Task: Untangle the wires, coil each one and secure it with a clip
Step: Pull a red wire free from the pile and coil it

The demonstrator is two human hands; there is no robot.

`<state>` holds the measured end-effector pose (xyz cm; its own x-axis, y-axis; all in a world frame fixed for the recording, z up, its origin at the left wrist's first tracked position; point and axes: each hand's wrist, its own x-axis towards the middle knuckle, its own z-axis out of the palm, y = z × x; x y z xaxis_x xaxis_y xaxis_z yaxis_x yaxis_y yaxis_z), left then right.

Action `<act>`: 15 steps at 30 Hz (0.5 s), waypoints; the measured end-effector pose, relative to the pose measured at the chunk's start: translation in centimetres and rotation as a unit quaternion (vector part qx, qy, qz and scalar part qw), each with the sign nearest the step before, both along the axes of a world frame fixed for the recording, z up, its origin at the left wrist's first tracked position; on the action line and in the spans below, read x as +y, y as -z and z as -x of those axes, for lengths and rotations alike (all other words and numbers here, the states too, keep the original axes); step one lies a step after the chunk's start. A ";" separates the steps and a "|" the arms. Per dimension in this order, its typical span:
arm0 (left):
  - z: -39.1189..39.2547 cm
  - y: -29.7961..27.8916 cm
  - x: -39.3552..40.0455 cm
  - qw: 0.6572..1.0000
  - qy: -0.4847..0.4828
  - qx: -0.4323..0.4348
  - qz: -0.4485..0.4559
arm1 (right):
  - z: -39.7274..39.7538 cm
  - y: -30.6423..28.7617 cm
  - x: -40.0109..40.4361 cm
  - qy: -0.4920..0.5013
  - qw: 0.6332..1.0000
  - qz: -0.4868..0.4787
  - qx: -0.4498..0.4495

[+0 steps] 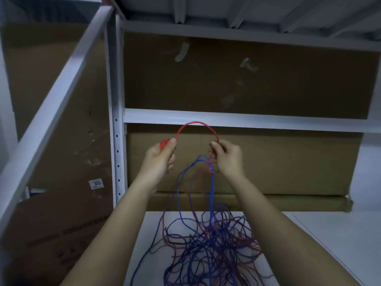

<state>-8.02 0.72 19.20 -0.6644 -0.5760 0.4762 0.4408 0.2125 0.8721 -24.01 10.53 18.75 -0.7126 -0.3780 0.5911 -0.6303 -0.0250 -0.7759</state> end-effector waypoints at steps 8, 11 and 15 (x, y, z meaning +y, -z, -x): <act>0.5 1.2 0.0 0.999 -0.032 -0.021 -0.012 | -0.7 -2.5 1.0 -0.104 0.985 -0.124 0.059; 0.5 1.6 -0.1 0.999 -0.042 -0.025 -0.022 | -1.1 -2.9 1.3 -0.070 0.996 -0.004 0.054; 0.5 2.4 0.1 0.998 -0.030 -0.047 -0.023 | -0.8 -1.1 1.6 -0.071 0.986 -0.125 0.078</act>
